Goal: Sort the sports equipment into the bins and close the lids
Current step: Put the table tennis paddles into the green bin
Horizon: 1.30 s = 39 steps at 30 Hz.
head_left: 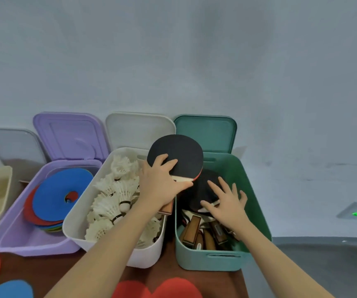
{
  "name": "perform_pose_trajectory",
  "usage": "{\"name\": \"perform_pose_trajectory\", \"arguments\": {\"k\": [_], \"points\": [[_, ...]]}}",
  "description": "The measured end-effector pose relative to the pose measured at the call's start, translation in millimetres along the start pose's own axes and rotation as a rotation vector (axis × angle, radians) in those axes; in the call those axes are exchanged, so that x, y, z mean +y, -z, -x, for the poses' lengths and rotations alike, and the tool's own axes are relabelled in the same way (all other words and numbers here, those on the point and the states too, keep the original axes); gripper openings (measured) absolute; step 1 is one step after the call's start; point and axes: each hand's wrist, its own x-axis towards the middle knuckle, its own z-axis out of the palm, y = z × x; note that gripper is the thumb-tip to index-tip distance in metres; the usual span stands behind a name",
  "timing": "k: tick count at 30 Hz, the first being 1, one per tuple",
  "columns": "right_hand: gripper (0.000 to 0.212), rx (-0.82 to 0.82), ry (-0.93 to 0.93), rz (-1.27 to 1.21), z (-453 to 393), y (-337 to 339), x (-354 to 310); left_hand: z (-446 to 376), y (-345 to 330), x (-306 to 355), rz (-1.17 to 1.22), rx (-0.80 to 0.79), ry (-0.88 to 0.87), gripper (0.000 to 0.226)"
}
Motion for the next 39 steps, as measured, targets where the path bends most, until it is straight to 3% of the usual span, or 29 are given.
{"name": "perform_pose_trajectory", "arguments": {"k": [5,7,13,19,27,31,36,39], "points": [[0.059,0.248,0.090,-0.277,0.7,14.9,13.6,-4.2,-18.6,18.9,-0.068,-0.049,-0.005,0.080],[0.053,0.274,0.135,-0.303,0.5,21.3,16.2,-3.2,-30.0,28.3,-0.085,-0.062,-0.041,0.080],[0.041,0.246,0.095,-0.254,1.8,23.5,39.8,-1.7,-62.7,46.7,-0.055,-0.154,-0.047,0.085],[0.042,0.042,0.010,0.068,3.7,18.5,45.4,-8.2,-79.3,31.6,-0.316,-0.492,-0.218,0.064],[0.041,0.068,0.107,0.092,25.3,13.0,25.4,17.9,-53.6,9.4,-0.286,-0.244,-0.302,0.049],[0.038,0.172,0.206,0.029,44.0,12.9,7.2,42.8,-34.2,-5.7,-0.256,-0.172,-0.294,0.049],[0.029,0.442,0.389,-0.040,81.9,12.3,-10.4,80.1,-19.8,-23.2,-0.183,-0.140,-0.273,0.047],[0.031,0.470,0.387,-0.064,103.1,7.6,-21.8,99.3,-12.4,-31.9,-0.156,-0.102,-0.303,0.050]]}}
